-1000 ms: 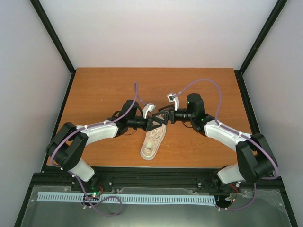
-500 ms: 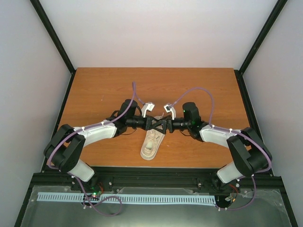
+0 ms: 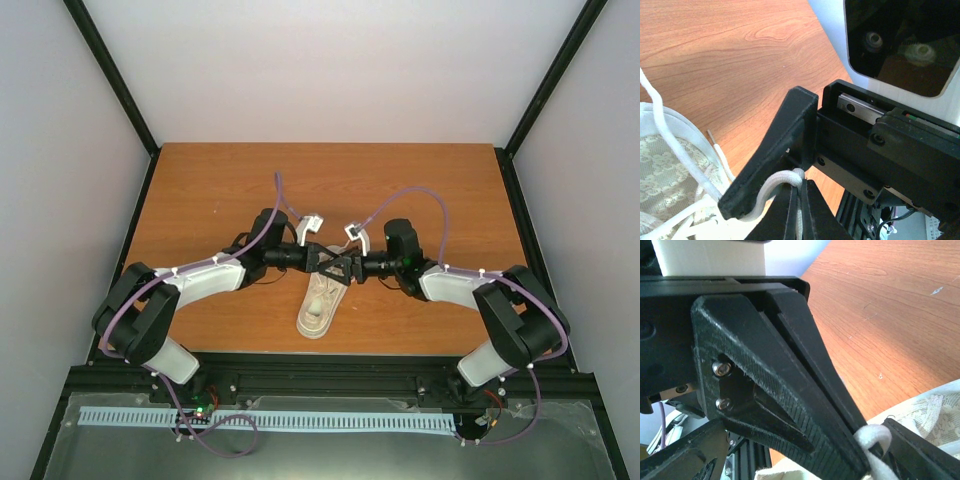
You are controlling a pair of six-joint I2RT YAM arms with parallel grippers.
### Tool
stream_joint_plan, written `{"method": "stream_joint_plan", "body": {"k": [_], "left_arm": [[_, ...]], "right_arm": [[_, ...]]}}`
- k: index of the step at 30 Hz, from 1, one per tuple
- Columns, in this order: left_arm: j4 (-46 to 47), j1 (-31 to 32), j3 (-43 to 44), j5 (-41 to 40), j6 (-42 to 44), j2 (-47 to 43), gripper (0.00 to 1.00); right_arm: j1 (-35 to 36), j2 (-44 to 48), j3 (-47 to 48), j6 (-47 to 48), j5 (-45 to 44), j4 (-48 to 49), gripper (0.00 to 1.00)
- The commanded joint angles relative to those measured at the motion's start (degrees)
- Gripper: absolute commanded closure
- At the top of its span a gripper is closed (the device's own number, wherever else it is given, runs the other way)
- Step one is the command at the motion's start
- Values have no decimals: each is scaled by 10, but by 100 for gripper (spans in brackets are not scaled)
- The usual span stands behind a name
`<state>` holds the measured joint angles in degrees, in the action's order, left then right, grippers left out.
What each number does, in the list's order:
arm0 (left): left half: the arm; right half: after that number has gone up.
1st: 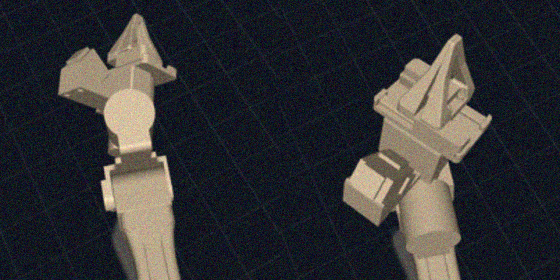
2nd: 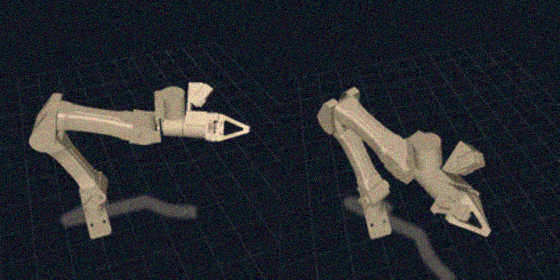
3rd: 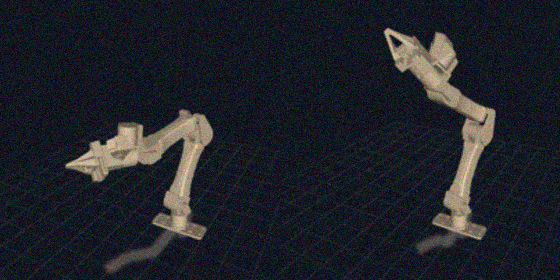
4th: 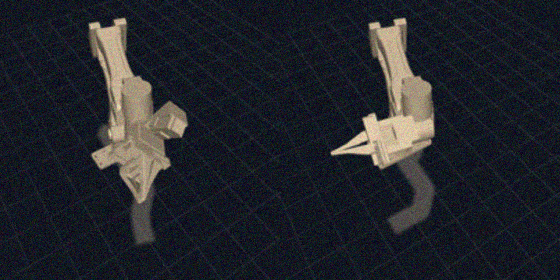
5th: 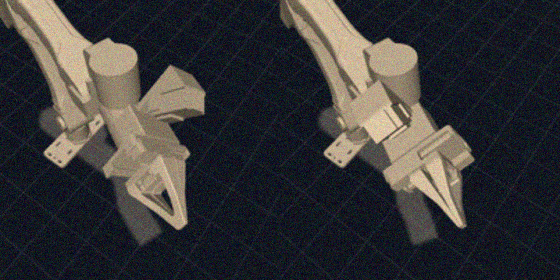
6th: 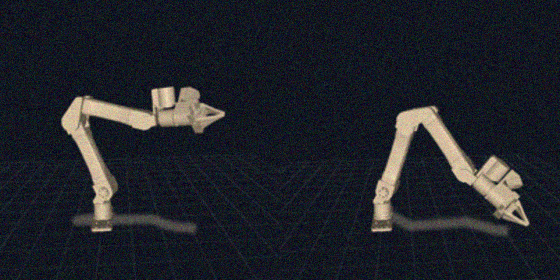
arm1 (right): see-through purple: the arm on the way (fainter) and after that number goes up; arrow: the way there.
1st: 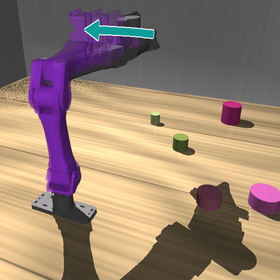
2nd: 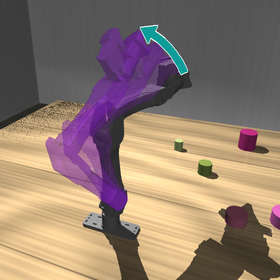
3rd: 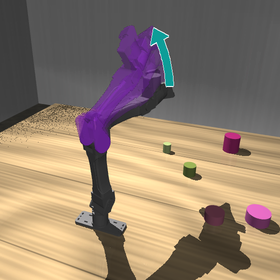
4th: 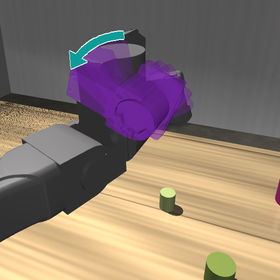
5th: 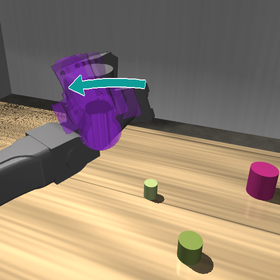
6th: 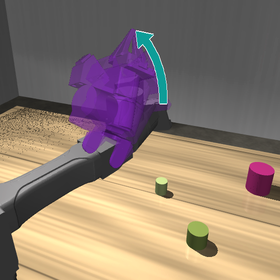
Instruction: Tie the shoes
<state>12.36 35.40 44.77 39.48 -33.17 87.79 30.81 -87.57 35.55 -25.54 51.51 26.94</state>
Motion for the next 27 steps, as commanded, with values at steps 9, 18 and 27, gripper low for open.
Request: {"method": "stream_joint_plan", "body": {"k": [9,18,27], "left_arm": [[33,-2,28,26,-26,2,99],[24,-5,29,13,-19,-2,99],[13,-13,32,-30,5,12,99]], "right_arm": [[24,-38,-4,4,-25,37,25],[24,-22,-11,-3,-81,38,44],[24,-2,-36,-21,-120,44,84]]}}
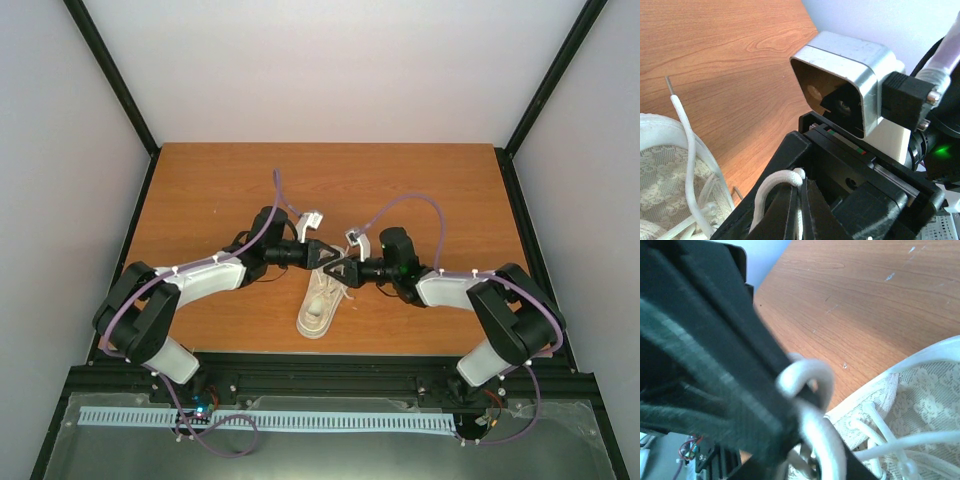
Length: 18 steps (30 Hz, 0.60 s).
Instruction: Tie the shoes
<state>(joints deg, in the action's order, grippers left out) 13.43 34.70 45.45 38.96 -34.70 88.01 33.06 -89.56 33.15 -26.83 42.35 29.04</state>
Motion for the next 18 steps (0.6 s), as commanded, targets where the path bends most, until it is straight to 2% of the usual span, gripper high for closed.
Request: {"method": "stream_joint_plan", "body": {"k": [1,2,7,10,13,18], "left_arm": [[-3,-8,26,-38,28,9,98],[-9,-11,26,-53,36,6,93],[-38,-18,-5,-163,79,-52,48],[-49,-18,-39,-221,109,-103,30],[-28,-18,-84,-215,142,-148,31],[55,-18,-146,-109,137,-160,55]], "right_arm": [[2,20,-15,-13,-31,28,88],[2,22,-19,-19,-33,35,90],[2,33,-32,-59,-38,65,94],[2,37,-39,-82,-20,94,93],[2,36,-36,-93,-8,102,92],[2,39,-35,-127,10,126,91]]}}
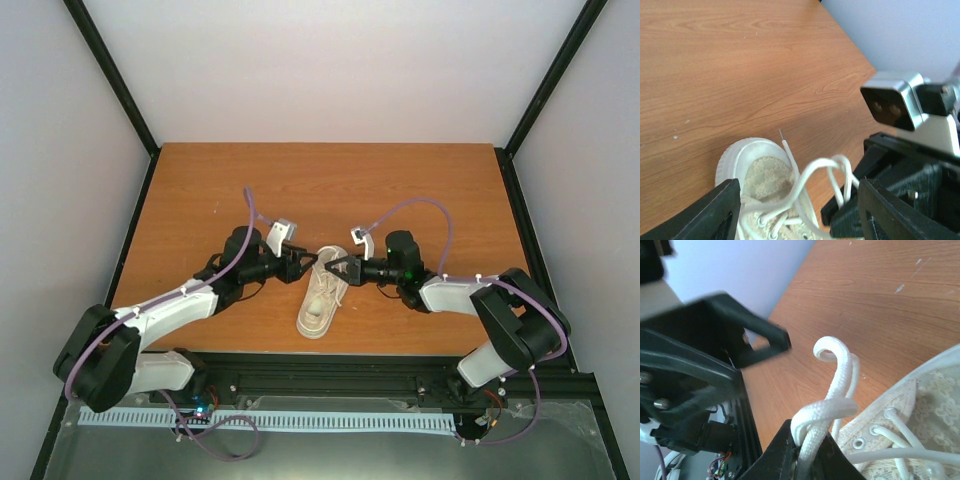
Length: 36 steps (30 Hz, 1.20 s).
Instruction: Tie the shoes
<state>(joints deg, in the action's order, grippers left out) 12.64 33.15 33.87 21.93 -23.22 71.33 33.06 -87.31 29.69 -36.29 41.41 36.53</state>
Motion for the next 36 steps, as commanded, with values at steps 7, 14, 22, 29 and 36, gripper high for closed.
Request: {"method": "stream_joint_plan", "body": {"k": [7,14,22,29,36], "left_arm": [[133,1,-50,106,22,57,62],[169,28,-55,102,50,65,59],[173,42,-67,99,41,60,60],[177,44,-47,106,28,83,63],[179,47,-38,113,25,103,71]], "right_arm": [[1,32,2,-73,20,46,92],[1,40,5,-100,18,31,92],[1,37,13,-106,21,23,92],[1,38,13,-102,26,17,92],[1,40,14,-100,28,14,93]]}}
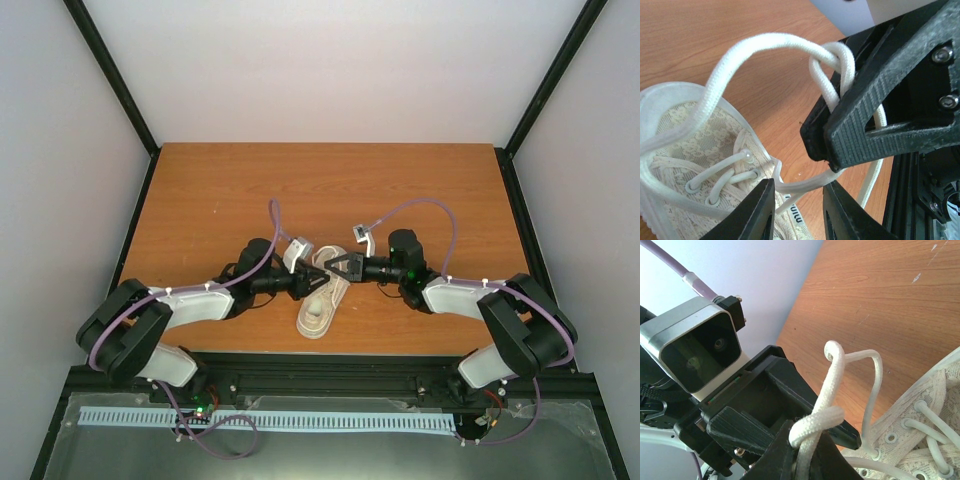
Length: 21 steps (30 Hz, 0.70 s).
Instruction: Tie the shoes
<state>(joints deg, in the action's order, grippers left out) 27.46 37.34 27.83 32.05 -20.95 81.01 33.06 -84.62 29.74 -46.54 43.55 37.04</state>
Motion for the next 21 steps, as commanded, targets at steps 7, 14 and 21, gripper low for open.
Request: {"method": "stream_joint_plan", "body": {"k": [7,14,21], "left_arm": [[39,6,33,20,-4,13,70],[48,6,36,23,-13,24,78],[70,7,30,23,-29,16,99]], "right_arm": [[1,13,12,5,10,5,93],[1,12,12,6,10,4,94],[1,13,8,7,8,3,94]]}}
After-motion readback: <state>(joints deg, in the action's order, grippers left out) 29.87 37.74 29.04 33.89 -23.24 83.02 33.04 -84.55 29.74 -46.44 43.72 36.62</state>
